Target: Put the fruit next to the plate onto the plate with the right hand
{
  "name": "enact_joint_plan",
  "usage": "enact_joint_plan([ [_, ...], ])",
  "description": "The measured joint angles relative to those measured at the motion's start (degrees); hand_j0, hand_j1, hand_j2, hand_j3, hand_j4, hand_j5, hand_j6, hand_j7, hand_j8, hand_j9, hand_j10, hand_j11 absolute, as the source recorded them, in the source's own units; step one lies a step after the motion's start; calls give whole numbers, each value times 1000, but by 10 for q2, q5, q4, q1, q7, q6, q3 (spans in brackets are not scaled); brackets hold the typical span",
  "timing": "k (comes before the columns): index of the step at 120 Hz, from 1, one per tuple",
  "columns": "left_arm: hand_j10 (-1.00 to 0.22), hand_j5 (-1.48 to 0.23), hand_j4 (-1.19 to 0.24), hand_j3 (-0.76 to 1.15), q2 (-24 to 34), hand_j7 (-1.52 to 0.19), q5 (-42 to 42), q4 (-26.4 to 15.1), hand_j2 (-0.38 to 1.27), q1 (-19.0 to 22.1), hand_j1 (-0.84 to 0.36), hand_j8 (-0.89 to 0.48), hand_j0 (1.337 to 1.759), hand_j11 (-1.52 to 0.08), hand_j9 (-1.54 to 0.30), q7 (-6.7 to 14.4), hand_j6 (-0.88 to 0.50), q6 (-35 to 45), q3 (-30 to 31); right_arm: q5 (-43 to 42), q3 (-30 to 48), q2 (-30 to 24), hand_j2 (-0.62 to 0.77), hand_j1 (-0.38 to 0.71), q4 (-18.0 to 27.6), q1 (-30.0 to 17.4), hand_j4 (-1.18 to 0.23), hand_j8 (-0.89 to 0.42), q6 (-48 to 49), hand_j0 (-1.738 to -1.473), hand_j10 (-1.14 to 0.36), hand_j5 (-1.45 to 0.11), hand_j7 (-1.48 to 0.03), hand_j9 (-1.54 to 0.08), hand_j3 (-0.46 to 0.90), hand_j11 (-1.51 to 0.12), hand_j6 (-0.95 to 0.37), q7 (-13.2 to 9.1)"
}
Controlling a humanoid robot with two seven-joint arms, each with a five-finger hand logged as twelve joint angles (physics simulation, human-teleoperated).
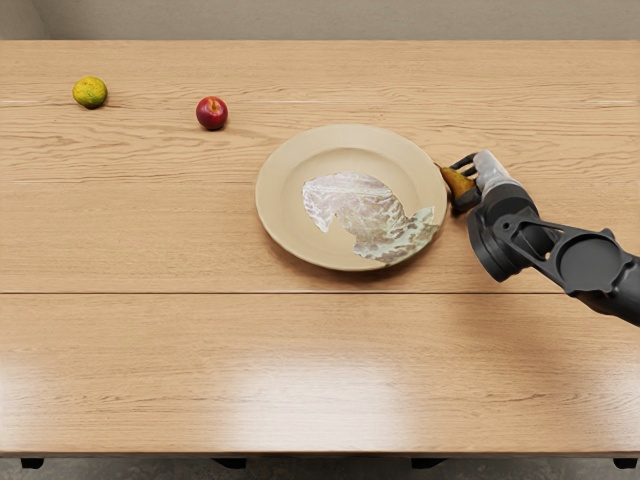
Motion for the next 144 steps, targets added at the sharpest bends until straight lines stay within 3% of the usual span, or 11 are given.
enact_joint_plan([
  [33,0,0,0,0,0,0,0,0,0,0,349,0,1658,0,0,0,0,0,0,-2,0,-1,41,368,0,1,-557,-314,13,-1651,-420,-756,-774,-786,0,-797,-422,0],
  [67,0,0,0,0,0,0,0,0,0,0,349,0,1658,0,0,0,0,0,0,3,3,-8,91,299,0,12,-611,-396,19,-1653,-486,-810,-806,-827,0,-835,-526,0],
  [105,0,0,0,0,0,0,0,0,0,0,349,0,1658,0,0,0,0,0,0,19,6,-47,135,265,0,58,-612,-454,74,-1656,-534,-826,-811,-824,0,-833,-585,-1],
  [144,0,0,0,0,0,0,0,0,0,0,349,0,1658,0,0,0,0,0,0,51,18,-34,168,276,1,105,-616,-448,134,-1657,-528,-842,-820,-822,1,-835,-576,-1],
])
